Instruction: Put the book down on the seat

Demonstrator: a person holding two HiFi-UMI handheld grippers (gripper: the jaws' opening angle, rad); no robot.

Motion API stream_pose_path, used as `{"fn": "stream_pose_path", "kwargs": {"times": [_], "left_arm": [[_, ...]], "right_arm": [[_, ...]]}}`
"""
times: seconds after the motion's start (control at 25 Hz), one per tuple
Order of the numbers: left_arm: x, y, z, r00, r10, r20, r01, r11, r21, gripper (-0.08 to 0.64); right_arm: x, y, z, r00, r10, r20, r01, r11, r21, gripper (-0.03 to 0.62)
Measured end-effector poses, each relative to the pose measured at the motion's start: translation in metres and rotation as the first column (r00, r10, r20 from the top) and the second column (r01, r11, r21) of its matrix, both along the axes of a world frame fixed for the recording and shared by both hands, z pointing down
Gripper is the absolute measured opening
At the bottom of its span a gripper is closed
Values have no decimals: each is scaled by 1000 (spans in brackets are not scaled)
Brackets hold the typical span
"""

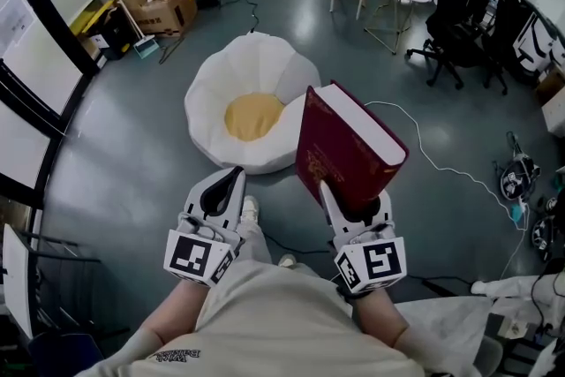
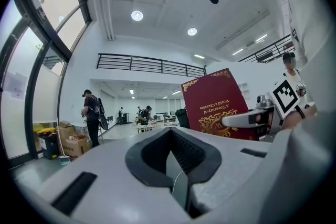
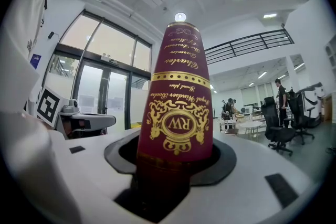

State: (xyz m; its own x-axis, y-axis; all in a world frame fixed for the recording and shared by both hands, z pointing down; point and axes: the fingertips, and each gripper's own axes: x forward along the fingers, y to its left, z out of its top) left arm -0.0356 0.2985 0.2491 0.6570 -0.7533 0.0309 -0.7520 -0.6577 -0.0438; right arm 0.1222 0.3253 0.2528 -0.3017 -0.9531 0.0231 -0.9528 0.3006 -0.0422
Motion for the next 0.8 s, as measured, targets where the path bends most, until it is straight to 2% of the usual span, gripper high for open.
{"fn": "stream_pose_path", "kwargs": {"times": [0.36,0.8], "left_arm": [[6,-29,20,1000,9,-8,-9,1000,-4,4],[3,-108,39,1000,16,-18,-17,999,-28,4]], "right_arm": [[7,-28,15,1000,5,-2,-5,1000,21,230],[6,-97,35,1000,13,-25,-14,999,-34,230]]}}
